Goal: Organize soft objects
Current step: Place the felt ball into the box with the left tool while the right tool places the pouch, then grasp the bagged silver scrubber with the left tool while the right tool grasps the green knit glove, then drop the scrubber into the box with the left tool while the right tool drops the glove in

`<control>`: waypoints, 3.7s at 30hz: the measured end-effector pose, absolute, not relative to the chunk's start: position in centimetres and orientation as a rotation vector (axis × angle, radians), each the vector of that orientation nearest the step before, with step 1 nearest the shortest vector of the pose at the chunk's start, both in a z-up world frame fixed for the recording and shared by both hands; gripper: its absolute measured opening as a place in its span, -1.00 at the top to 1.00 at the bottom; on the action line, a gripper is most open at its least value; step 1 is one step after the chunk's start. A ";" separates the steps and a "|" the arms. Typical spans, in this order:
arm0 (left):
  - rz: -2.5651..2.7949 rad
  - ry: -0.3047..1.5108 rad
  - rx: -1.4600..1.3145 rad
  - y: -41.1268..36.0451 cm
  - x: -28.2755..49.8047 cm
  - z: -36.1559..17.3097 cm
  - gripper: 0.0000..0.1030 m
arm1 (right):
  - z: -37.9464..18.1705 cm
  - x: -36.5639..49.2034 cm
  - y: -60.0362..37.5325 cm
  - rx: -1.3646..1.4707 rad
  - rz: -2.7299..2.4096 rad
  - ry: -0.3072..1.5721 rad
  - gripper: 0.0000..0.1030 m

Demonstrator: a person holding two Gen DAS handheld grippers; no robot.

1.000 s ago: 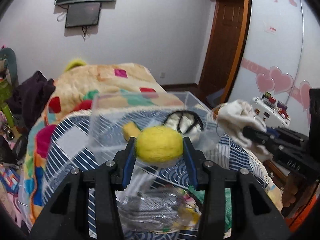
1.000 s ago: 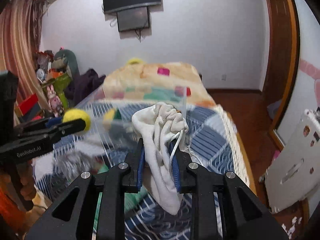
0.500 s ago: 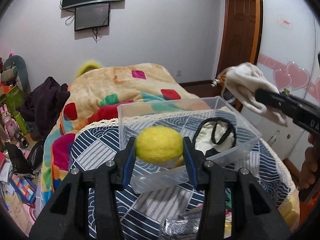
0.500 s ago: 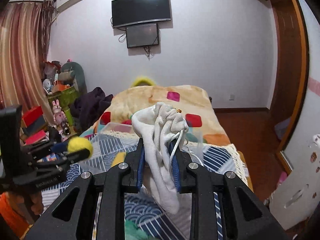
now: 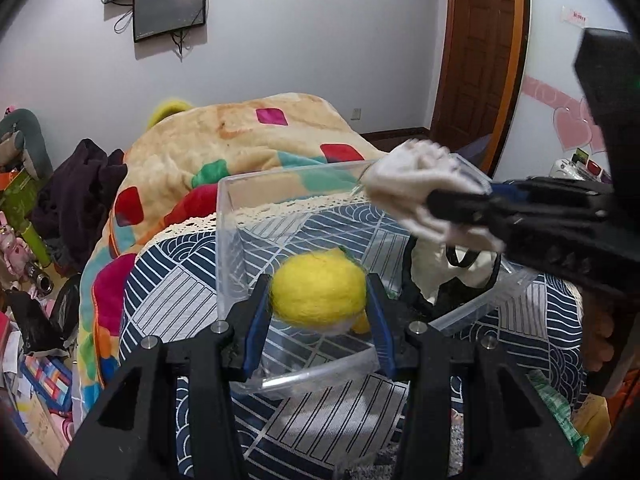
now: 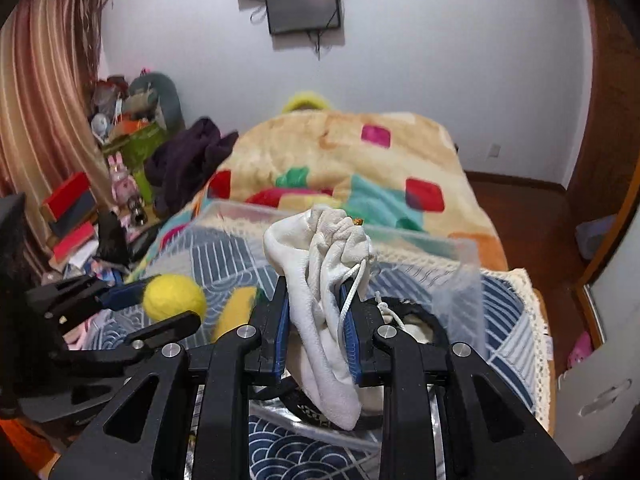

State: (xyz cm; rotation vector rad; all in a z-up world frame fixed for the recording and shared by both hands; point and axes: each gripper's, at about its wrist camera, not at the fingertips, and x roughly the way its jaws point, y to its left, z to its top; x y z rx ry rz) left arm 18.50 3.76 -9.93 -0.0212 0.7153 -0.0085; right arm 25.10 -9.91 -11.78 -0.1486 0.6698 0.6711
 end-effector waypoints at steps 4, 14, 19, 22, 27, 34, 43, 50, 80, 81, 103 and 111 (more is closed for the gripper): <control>-0.005 0.720 -0.022 3.7 18.7 -9.9 0.10 | -12.7 25.7 -8.9 -0.182 0.682 0.722 0.58; -0.023 0.720 -0.038 3.7 18.1 -9.5 -0.07 | -13.6 25.6 -8.7 -0.253 0.699 0.780 0.50; -0.040 0.697 -0.048 3.6 16.9 -8.4 -0.07 | -12.7 24.9 -9.4 -0.259 0.699 0.748 0.18; -0.050 0.672 -0.047 3.5 15.8 -7.4 -0.19 | -11.9 24.2 -10.1 -0.249 0.698 0.713 0.12; -0.044 0.622 -0.029 3.0 13.5 -6.0 -0.56 | -10.5 22.6 -11.6 -0.227 0.682 0.647 -0.10; -0.041 0.624 -0.008 2.0 10.6 -6.5 -0.90 | -9.3 19.2 -13.8 -0.184 0.656 0.537 -0.53; -0.106 0.749 -0.055 1.2 8.4 -10.3 -0.90 | -12.3 16.4 -14.5 -0.185 0.686 0.604 -0.61; -0.107 0.827 -0.084 0.6 7.6 -13.6 -0.90 | -16.3 16.4 -15.1 -0.152 0.670 0.742 -0.61; -0.093 0.730 -0.112 1.5 6.9 -12.5 -0.12 | -16.6 15.0 -18.7 -0.075 0.639 0.708 0.58; -0.086 0.718 -0.109 1.6 6.9 -12.1 -0.12 | -16.3 15.1 -18.7 -0.075 0.636 0.701 0.58; 0.042 0.535 -0.052 4.5 12.7 -6.7 -0.13 | -9.6 20.2 -15.6 -0.071 0.586 0.468 0.57; 0.057 0.580 -0.031 4.8 17.2 -7.8 -0.13 | -9.6 23.1 -13.5 -0.068 0.582 0.489 0.57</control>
